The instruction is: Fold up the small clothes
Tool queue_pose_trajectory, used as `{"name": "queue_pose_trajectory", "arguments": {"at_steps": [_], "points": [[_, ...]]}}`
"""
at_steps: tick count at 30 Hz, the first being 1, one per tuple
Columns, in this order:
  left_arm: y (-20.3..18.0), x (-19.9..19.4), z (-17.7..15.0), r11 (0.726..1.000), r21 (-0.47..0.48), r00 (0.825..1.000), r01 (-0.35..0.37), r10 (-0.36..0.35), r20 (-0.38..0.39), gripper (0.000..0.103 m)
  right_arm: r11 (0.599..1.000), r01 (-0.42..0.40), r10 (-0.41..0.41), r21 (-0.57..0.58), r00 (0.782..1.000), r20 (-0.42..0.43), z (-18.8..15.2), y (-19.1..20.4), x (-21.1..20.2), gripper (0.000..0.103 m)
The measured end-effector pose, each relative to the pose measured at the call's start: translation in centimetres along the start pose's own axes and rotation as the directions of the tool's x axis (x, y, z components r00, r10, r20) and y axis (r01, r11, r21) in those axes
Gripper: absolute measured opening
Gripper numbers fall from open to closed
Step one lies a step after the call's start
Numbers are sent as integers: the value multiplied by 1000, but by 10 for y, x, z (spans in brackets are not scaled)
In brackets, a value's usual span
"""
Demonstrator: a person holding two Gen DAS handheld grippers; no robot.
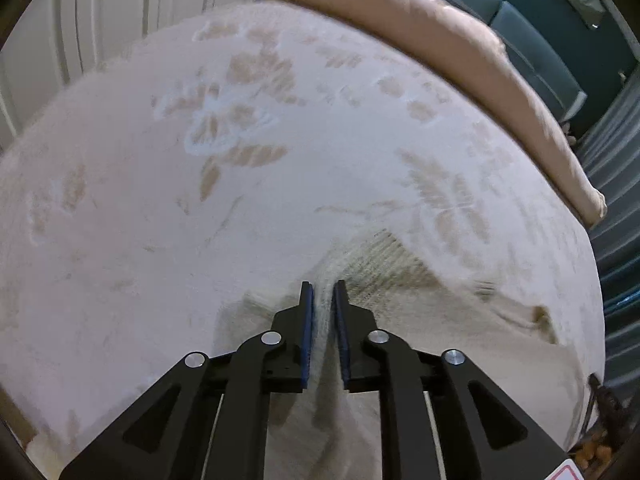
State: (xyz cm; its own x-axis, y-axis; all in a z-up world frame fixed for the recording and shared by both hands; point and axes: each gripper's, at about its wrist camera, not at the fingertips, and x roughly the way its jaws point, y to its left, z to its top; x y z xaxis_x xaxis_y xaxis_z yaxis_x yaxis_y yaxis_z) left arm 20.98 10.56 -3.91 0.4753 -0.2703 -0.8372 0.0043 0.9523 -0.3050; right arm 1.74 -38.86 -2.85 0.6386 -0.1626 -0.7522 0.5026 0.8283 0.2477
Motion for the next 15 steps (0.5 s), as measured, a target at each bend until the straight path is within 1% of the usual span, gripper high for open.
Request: {"name": "queue_pose_trajectory", "arguments": {"at_steps": [1,2,3,4,5,6,7,8,9,10,11,12,13,14,15], "points": [[-10,-14,-3,1000,26,999,-17,16,32,12,1000,-23,23,-15,1000,20,-3,10,-13,21],[-19,-26,-7,998,51,998,-20,17,61,12,995,-94,95,-38,995,23,-10,28,-28,21],[-33,-42,-16,996,90,996,-1,-7,89,13,989,-134,135,-55,991,11,-12,38,-31,21],[-45,-51,-25,992,120,994,21,-33,101,17,979,-187,187,-86,982,-12,-23,56,-37,21],[-60,-61,-40,986,157,993,56,-72,98,18,962,-240,235,-129,970,-53,-40,79,-40,21],[-76,-65,-60,977,188,990,102,-117,73,22,943,-291,277,-159,955,-105,-57,101,-39,21],[-87,-63,-76,968,208,989,138,-148,31,23,913,-370,339,-173,923,-184,-81,127,-36,21],[-95,-59,-89,962,222,987,161,-163,-11,23,894,-412,370,-179,901,-228,-98,140,-34,20],[-102,-52,-104,955,237,984,178,-168,-59,24,880,-435,381,-192,887,-263,-114,152,-32,18],[-105,-45,-118,953,249,983,175,-155,-95,24,875,-438,374,-209,883,-285,-128,159,-32,18],[-104,-38,-131,952,263,984,153,-122,-129,24,878,-429,357,-214,883,-304,-139,159,-30,18],[-99,-35,-139,953,272,985,137,-102,-140,24,887,-412,340,-207,888,-310,-144,152,-28,18],[-89,-37,-143,953,272,987,131,-98,-131,20,902,-388,320,-191,896,-307,-145,139,-28,17],[-78,-42,-143,956,264,987,132,-103,-123,18,922,-351,295,-161,909,-293,-142,118,-31,15],[-63,-48,-142,962,248,989,114,-86,-118,18,935,-331,285,-130,916,-282,-140,97,-35,10]]}}
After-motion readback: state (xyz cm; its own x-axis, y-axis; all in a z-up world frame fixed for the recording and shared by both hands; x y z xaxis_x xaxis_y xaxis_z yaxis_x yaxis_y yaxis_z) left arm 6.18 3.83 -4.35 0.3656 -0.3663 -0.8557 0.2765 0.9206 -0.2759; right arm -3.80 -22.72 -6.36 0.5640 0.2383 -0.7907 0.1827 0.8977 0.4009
